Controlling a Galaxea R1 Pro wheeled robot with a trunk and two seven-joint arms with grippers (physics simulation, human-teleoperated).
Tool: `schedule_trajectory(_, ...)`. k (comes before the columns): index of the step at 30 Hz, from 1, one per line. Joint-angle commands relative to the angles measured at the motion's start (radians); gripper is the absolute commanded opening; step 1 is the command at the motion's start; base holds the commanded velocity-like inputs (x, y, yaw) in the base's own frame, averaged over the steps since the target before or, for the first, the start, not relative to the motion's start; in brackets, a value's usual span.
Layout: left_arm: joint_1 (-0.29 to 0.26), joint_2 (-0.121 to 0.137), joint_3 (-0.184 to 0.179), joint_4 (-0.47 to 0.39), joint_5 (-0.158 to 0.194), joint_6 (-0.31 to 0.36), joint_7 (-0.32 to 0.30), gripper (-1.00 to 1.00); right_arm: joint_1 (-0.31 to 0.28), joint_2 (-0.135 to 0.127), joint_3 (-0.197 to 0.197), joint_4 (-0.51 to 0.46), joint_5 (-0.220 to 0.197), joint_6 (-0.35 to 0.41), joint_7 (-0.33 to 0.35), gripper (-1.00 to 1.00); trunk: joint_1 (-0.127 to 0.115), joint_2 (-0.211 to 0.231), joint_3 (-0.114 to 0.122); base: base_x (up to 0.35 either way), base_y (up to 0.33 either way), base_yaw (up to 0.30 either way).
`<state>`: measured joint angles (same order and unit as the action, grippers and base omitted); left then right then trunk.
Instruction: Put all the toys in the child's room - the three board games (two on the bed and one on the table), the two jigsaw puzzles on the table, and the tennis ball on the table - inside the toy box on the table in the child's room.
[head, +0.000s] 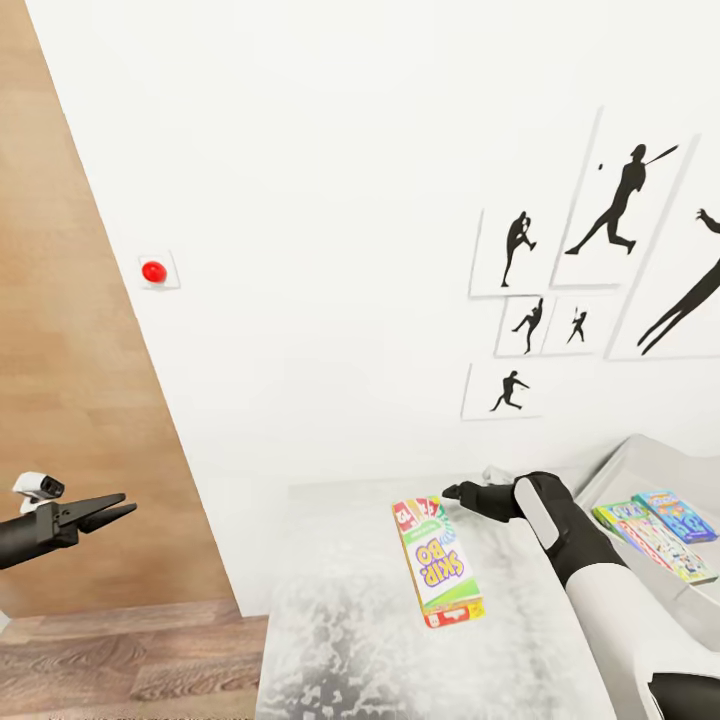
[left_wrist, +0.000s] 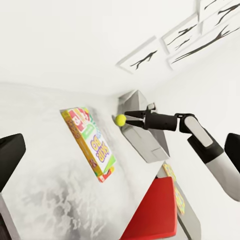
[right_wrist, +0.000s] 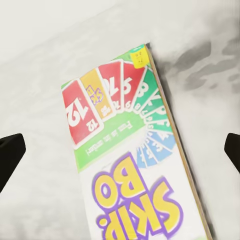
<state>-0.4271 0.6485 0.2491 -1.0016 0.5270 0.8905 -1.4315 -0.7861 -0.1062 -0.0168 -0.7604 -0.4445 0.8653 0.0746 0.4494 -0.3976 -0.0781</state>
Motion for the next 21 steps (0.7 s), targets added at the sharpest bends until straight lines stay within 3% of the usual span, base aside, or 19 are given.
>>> schedule_trajectory(1, -0.001, 0.0, 0.0, 0.0, 0.002, 0.01, -0.001, 1.0, -0.001, 0.0, 0.004, -0.001, 0.007, 0.001, 0.008, 1.0, 0.001, -0.002, -0.004, 0.0, 0.0, 0.0)
schedule_trajectory(7, -0.001, -0.001, 0.0, 0.0, 0.002, 0.01, 0.004, 1.0, -0.001, 0.0, 0.056, 0.02, 0.007, -0.026, 0.009, 1.0, 0.001, -0.002, -0.014, 0.0, 0.0, 0.0)
schedule_trajectory(21, -0.001, -0.002, 0.0, 0.0, 0.002, 0.01, 0.005, 1.0, -0.001, -0.001, 0.074, 0.042, 0.007, -0.064, 0.014, 1.0, 0.001, -0.002, -0.037, 0.0, 0.0, 0.0)
